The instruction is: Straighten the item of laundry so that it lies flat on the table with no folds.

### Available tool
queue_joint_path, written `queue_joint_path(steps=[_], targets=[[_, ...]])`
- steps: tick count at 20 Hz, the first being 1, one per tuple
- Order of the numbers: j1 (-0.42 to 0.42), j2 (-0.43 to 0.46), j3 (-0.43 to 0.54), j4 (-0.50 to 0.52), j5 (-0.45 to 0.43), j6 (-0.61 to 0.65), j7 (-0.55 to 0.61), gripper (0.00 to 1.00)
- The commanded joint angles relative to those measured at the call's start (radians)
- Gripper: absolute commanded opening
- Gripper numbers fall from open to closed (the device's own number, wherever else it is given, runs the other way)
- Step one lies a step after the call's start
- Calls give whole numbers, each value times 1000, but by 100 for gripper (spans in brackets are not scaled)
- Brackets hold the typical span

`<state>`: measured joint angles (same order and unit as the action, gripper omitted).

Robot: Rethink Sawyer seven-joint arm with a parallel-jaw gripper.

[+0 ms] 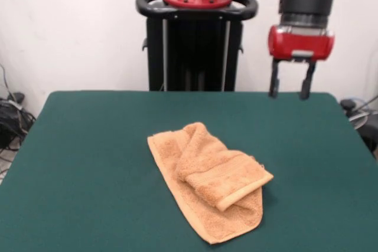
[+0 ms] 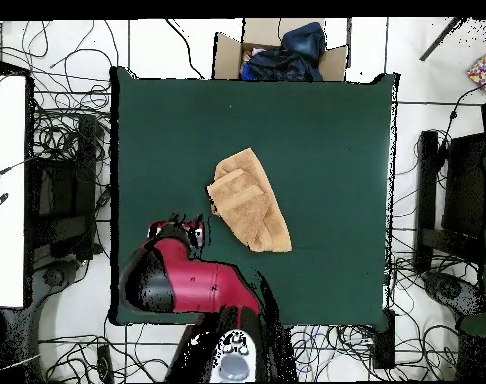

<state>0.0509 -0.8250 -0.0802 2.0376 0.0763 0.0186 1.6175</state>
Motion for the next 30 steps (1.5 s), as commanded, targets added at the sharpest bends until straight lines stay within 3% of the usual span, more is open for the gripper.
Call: queue_joint_path(steps=[1,4,15,21,30], targets=[[-75,138,10,-136,28,65,141,100],[-54,177,-23,-145,24,25,154,100],[-148,233,29,-134,-38,-128,166,100],[-287,199,134,-127,-117,-77,106,100],[-322,260,162,-156,-159,-111,124,100]])
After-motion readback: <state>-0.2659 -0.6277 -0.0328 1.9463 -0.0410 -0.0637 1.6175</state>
